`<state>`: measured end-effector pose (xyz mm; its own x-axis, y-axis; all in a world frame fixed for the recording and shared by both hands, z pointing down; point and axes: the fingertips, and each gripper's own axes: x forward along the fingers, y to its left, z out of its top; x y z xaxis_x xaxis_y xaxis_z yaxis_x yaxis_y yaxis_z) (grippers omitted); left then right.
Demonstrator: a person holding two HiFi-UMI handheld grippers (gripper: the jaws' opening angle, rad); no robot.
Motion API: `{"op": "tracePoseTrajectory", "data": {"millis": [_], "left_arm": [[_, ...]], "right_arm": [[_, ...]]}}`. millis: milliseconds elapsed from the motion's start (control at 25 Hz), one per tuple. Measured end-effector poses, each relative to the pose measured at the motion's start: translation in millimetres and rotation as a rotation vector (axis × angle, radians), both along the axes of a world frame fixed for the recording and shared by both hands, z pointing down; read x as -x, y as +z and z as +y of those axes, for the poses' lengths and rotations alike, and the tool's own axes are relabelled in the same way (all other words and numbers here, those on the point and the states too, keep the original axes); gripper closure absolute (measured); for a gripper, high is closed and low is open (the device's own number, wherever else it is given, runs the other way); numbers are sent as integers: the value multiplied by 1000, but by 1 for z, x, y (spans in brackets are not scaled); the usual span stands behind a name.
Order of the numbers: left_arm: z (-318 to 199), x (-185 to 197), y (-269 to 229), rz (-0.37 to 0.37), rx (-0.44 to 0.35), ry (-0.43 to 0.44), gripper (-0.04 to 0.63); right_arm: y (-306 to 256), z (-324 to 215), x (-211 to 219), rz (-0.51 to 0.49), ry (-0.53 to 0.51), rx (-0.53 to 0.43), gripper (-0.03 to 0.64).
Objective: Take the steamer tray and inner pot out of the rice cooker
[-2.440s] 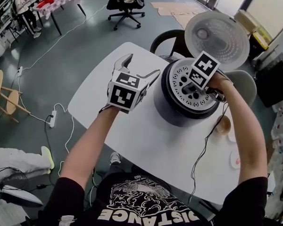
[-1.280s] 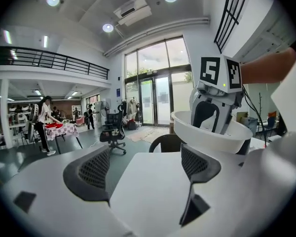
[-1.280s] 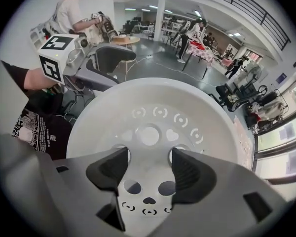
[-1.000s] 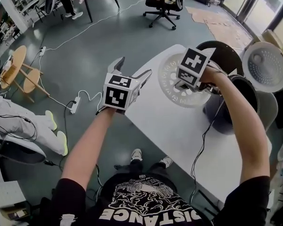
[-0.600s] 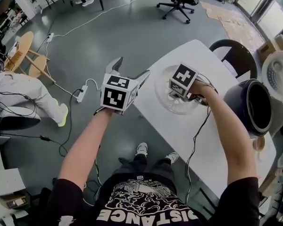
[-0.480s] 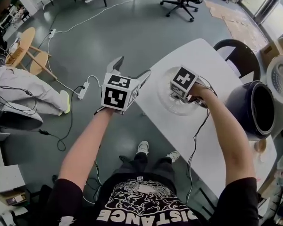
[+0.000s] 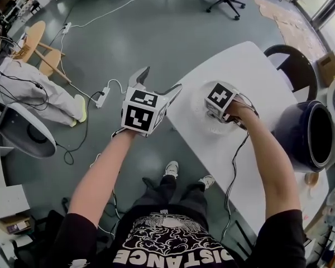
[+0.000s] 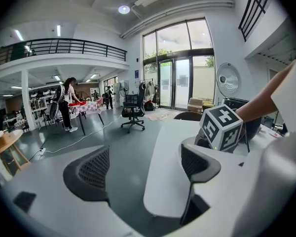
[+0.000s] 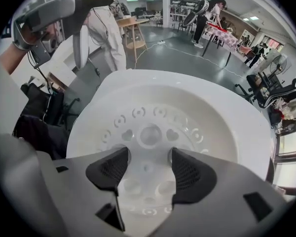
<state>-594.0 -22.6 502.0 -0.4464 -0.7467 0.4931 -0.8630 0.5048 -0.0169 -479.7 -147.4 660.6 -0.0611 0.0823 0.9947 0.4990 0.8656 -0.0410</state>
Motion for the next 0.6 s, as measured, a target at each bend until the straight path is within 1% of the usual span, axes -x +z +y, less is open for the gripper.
{"op": "tracePoseTrajectory", "data": {"millis": [240,320,400,440,600], "left_arm": [[-7,-7,0,4,-3,8,155],[-10,-10,-2,2,-3,13,155],[-13,-15,-7,-3,-7,18,155],[-14,-18,-10,-8,-10,21,155],[-14,-34,-32,-32,-33,31,155]], "right_arm": [[-1,-4,0,-22,31,0,317],[-5,-7,-2,-29,40,-28,316],[-12,-15,-4,-57,26,-77,316],[-16,-17,-6,-70,28,-81,314],[-44,-12,-19,-133,58,-55,316]]}}
